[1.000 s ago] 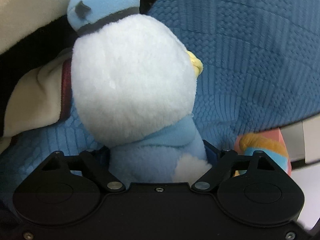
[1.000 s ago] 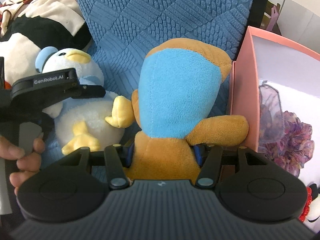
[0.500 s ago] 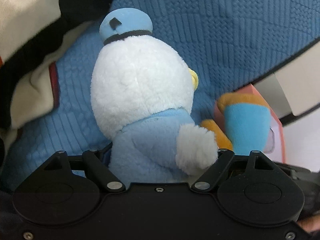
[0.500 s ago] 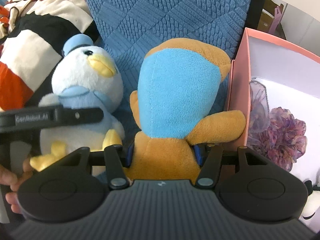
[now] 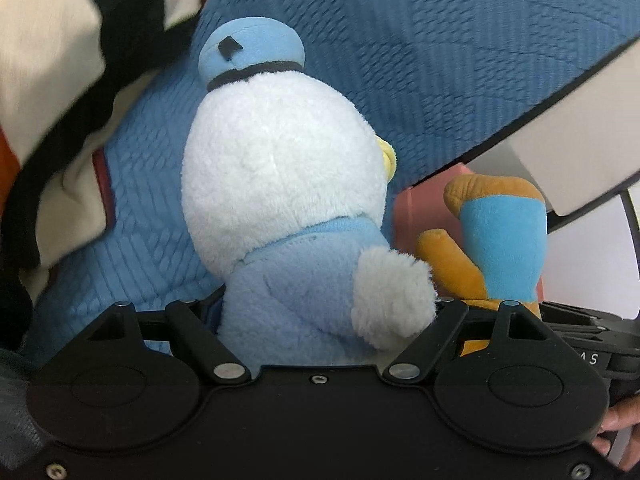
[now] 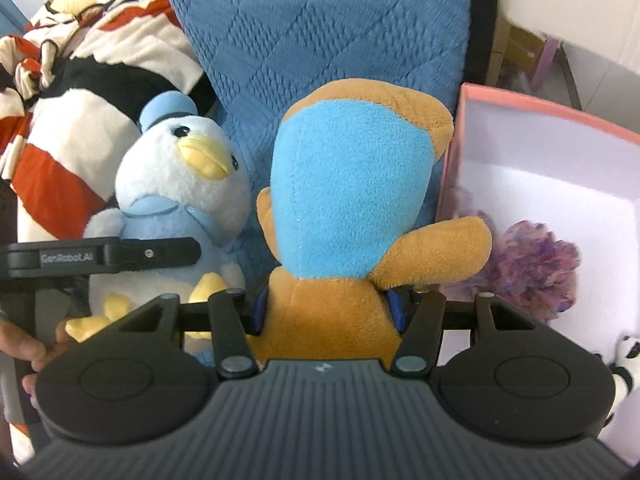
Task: Organize objects
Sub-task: 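Lift the orange plush with the right gripper while the left lifts the duck plush, then lower both plushes into the pink box and open both grippers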
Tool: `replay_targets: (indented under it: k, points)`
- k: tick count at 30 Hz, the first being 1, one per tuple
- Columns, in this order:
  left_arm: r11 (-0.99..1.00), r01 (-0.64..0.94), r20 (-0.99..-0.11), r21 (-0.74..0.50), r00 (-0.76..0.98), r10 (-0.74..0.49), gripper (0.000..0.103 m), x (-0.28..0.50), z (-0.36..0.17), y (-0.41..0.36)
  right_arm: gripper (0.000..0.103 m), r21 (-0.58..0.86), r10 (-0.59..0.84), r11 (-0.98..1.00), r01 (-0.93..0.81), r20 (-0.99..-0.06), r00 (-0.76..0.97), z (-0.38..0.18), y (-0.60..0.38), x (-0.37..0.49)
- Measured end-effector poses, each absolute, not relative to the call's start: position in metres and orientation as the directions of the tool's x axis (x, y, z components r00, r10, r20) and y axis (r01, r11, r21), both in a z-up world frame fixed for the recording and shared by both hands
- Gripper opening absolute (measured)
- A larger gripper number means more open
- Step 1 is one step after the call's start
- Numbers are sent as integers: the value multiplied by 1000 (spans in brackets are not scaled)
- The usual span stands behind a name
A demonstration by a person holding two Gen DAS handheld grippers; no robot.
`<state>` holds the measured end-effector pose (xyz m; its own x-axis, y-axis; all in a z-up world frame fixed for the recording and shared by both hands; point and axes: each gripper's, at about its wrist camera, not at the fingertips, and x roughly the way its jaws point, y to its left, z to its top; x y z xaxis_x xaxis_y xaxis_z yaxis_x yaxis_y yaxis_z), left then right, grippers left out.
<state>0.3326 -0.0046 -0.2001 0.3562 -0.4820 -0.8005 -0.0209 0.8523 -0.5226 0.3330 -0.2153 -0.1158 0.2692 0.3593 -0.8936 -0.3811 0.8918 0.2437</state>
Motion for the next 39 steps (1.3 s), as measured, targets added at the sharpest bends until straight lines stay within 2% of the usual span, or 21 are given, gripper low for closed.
replay_targets:
  k: [11,24,30,39]
  points:
    - [850,69,-767,-523,397,-504,79,337,-132,-37,57,218,360,895,-389,-869,340,-60,-252,334]
    - [843,230,-720,-487,442,-536,79,335,-69,-117,57,214,345,919,-330,-844,412,-30,-320,336]
    - [839,264,-719,-477,432,-545,79,335,-63,-157,57,228,337,932,-282,-830,445,-28,-362,334]
    - [832,315,-757,-456,355,-549,79,330,-92,-228,58,190,263,963,-193,-828,496,-44,-427,332]
